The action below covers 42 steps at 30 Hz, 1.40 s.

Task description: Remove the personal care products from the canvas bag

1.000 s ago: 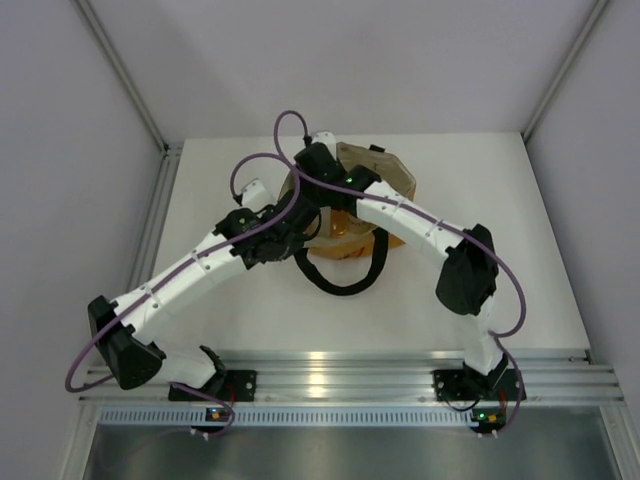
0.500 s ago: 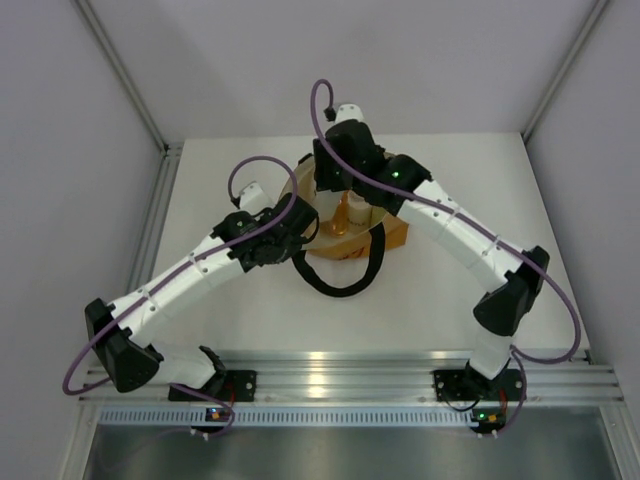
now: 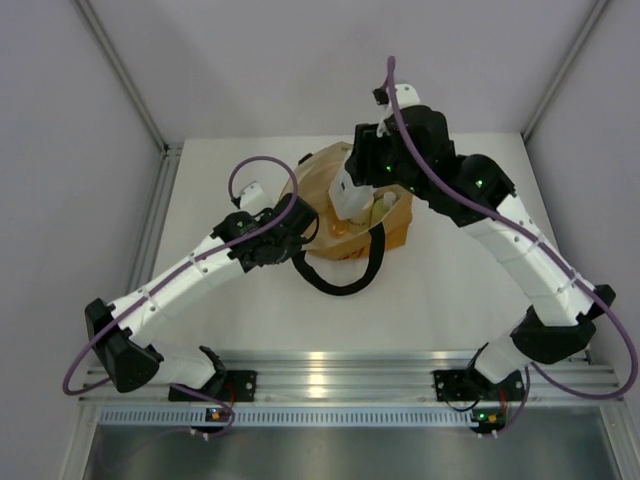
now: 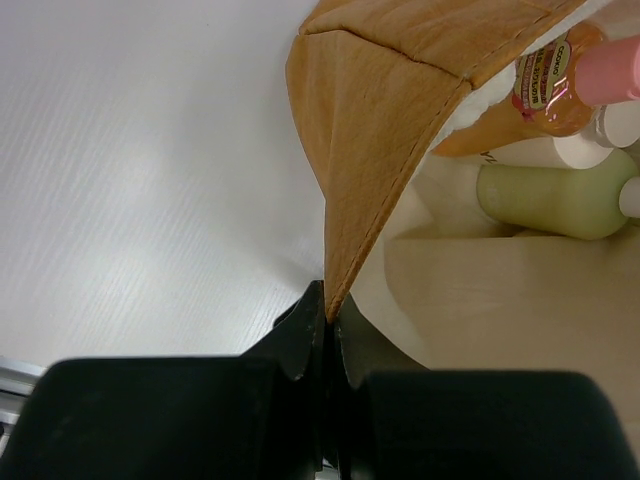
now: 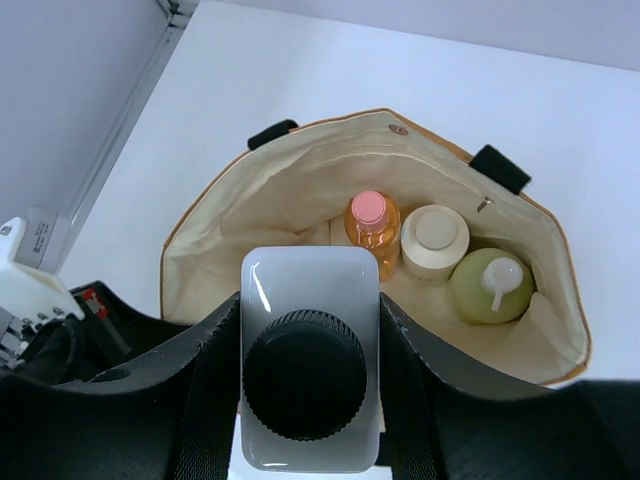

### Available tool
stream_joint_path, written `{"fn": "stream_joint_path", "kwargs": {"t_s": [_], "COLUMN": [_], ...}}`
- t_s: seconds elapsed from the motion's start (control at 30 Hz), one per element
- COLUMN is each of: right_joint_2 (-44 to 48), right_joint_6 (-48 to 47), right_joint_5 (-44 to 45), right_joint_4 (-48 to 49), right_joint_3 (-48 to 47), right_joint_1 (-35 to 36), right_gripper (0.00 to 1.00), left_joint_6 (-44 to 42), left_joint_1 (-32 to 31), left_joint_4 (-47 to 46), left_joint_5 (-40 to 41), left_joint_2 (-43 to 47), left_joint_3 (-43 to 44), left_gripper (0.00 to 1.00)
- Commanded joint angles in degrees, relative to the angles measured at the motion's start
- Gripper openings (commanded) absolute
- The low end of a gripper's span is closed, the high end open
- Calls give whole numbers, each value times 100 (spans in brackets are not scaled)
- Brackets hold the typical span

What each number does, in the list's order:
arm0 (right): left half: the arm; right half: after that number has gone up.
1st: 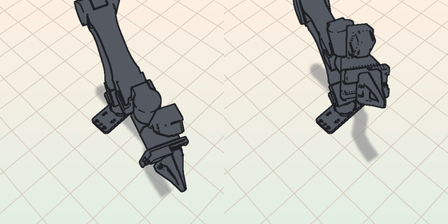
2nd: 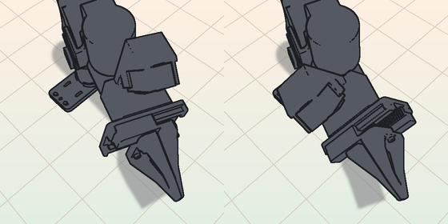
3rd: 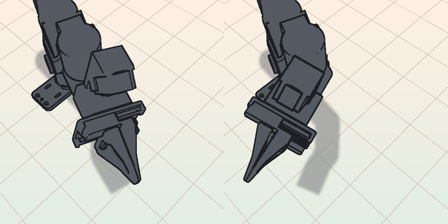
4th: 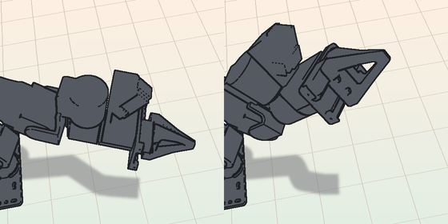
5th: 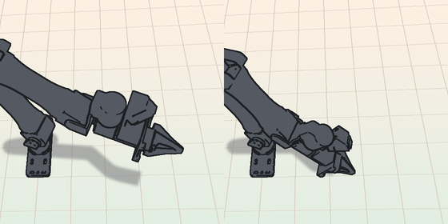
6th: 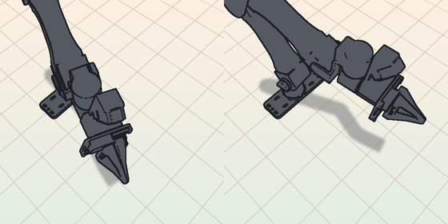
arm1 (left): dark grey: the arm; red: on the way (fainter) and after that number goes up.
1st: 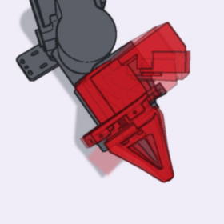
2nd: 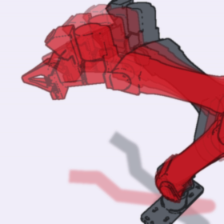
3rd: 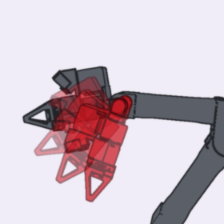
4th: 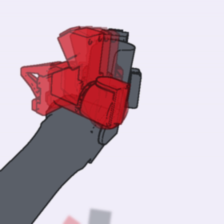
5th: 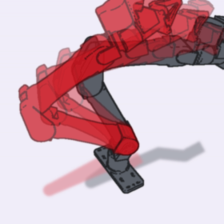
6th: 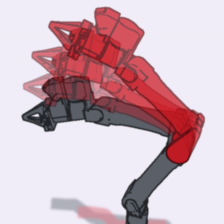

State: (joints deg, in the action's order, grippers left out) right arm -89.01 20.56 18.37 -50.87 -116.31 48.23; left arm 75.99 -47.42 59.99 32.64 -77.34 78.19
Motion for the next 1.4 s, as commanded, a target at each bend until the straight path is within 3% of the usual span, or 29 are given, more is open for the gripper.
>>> {"fn": "stream_joint_path", "kwargs": {"t_s": [0.0, 0.4, 0.7, 0.83, 1.1, 1.37], "right_joint_2": [665, 1272, 1826, 2132, 2959, 3399], "right_joint_6": [27, -166, -324, -377, -711, -1071], "right_joint_5": [114, 808, 791, 861, 668, 80], "right_joint_4": [245, -696, -793, -504, 1895, 4005], "right_joint_3": [-559, -955, -288, 833, 3980, 6206], "right_joint_1": [-103, -911, -2308, -2818, -3223, -3311], "right_gripper": [0, 0, 0, 0, 0, 0], "left_joint_6": [-145, -216, -268, -295, -427, -584], "left_joint_1": [5, 5, 5, 5, 5, 5], "left_joint_4": [75, 66, 75, 75, 75, 66], "left_joint_5": [269, 199, 146, 137, 163, 76], "left_joint_2": [175, 219, 254, 342, 500, 431], "left_joint_3": [-76, -76, -59, -59, -85, -59], "left_gripper": [0, 0, 0, 0, 0, 0]}}
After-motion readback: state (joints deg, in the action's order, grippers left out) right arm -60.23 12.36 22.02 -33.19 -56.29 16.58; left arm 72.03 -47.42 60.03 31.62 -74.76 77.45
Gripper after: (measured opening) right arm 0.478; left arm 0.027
